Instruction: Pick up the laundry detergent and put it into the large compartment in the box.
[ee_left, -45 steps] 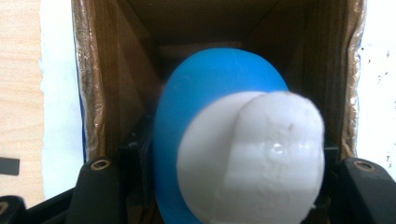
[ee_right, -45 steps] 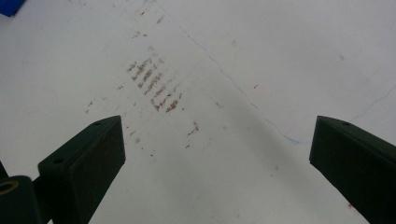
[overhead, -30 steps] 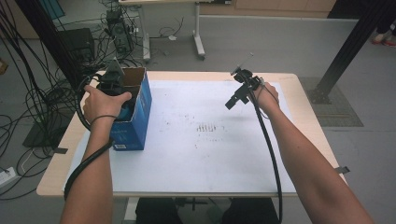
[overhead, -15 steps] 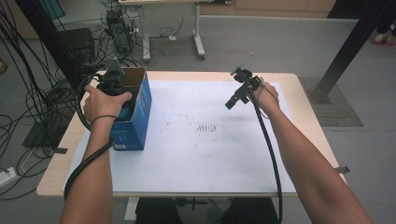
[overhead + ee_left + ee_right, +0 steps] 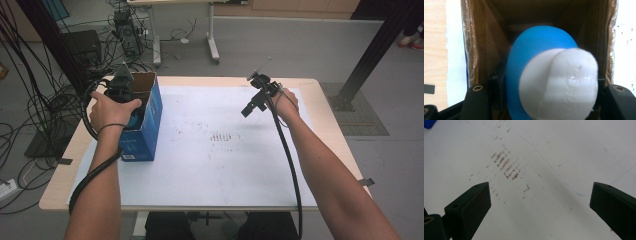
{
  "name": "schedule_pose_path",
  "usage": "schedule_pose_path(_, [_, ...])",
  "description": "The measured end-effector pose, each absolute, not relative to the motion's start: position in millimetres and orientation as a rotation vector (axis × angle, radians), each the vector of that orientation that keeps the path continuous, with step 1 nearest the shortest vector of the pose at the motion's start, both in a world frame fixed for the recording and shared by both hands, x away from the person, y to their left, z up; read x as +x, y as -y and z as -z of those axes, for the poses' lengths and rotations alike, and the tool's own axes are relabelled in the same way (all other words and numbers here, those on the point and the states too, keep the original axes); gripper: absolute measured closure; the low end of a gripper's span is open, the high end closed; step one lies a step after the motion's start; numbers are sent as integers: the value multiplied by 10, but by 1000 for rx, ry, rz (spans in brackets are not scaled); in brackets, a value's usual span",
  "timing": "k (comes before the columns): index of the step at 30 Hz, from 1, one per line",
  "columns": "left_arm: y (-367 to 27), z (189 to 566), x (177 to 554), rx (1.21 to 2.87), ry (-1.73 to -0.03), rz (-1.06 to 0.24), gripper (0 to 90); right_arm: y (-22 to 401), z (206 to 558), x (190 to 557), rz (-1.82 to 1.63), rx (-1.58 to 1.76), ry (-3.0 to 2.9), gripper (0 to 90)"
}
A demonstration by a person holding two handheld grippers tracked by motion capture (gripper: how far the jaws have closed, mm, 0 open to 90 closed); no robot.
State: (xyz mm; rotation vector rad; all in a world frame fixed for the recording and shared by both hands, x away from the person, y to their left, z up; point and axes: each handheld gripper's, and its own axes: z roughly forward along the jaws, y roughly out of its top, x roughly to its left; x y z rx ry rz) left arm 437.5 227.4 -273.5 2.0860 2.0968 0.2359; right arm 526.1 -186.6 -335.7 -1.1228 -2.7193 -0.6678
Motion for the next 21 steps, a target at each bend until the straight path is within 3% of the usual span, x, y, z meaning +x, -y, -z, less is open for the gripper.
schedule_pose_path(21, [-2292, 2740, 4370, 2066, -2103, -234, 368, 1875, 3358, 5267, 664, -1125, 2720, 32])
